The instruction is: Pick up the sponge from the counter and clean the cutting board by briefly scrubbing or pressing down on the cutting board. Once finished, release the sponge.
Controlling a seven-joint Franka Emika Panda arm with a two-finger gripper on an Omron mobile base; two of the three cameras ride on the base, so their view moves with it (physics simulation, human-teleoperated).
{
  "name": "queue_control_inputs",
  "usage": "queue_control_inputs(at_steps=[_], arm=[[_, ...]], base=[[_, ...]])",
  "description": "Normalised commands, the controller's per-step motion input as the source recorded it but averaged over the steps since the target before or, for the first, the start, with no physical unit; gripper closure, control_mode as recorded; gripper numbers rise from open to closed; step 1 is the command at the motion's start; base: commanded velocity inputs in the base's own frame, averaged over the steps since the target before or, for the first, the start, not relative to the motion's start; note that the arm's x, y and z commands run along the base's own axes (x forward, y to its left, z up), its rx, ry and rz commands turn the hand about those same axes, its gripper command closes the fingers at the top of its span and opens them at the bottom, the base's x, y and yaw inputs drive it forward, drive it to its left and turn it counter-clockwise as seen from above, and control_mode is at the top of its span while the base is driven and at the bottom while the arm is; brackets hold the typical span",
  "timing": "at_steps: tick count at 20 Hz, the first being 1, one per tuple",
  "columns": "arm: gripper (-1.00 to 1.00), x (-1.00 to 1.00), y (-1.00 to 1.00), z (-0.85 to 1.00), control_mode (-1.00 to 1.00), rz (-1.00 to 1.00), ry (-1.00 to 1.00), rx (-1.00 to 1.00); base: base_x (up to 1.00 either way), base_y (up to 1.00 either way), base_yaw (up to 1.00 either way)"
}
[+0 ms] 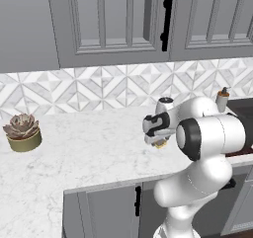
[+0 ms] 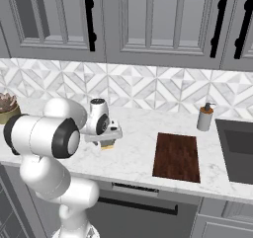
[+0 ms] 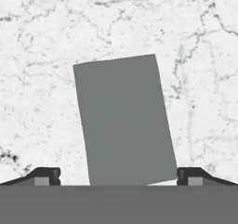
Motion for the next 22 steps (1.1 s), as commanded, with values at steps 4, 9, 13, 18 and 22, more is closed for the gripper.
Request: queue_control_inputs(at_steps=[4,9,13,18,22], arm=[[-1.0,0.08,0.0,-0.13,-1.0,0.0,0.0,-0.04],[-1.0,0.08,0.0,-0.46,-1.0,0.0,0.05,-0.06],[1.0,0.08,0.0,-0.52,-1.0,0.0,0.05,-0.03],[1.0,0.04,0.01,-0.26,-1.0,0.0,0.01,-0.07],[1.0,-0.14,-0.15,-0.52,-1.0,0.0,0.0,-0.12]], base=[[0.0,0.0,0.0],[0.0,0.0,0.0],[0.0,0.0,0.0],[0.0,0.0,0.0],[0.0,0.0,0.0]])
